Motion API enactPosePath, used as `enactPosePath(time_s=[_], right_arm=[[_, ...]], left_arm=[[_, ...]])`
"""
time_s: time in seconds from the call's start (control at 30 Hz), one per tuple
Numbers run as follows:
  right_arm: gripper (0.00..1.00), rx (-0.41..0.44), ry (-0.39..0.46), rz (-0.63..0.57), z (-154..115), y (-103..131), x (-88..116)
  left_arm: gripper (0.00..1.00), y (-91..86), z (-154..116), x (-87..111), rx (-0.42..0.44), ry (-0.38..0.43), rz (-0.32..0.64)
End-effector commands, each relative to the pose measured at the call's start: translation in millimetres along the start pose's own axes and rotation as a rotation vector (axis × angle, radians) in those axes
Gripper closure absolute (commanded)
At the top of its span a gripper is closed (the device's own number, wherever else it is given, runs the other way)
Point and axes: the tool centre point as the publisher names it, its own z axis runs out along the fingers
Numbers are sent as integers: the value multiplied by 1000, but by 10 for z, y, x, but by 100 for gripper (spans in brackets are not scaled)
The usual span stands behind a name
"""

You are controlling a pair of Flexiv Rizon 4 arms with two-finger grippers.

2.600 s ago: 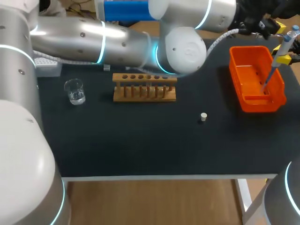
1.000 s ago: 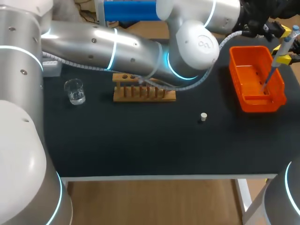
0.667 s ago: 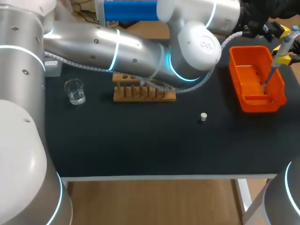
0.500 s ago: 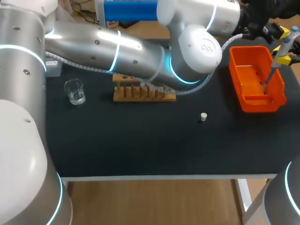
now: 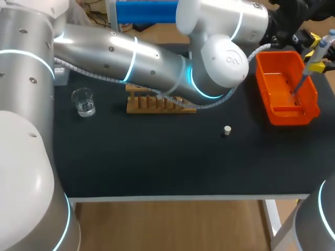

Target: Invert the test tube, pick up the pipette, mount the tip to pipette, aspirate from beaker and dispense into the tube, eject the tip, return the pipette, and cap with the stopper.

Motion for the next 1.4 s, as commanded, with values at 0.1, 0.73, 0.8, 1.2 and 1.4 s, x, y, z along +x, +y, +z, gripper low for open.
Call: enactPosePath(time_s=[0.1,0.73,0.8,1.2,1.4], right_arm=[[100,2,7,1,-19,6,-25],[100,2,7,1,-19,6,-25],[100,2,7,1,-19,6,-25],[100,2,7,1,-19,6,-25],[100,2,7,1,-19,6,-25]], left_arm=[[100,42,64,1,5,-4,3],[100,-47,-173,16,52,-124,41],[100,-68,-182,16,63,-128,40],[100,-231,-207,-15,83,-141,36],[100,-295,-135,13,84,-124,32]])
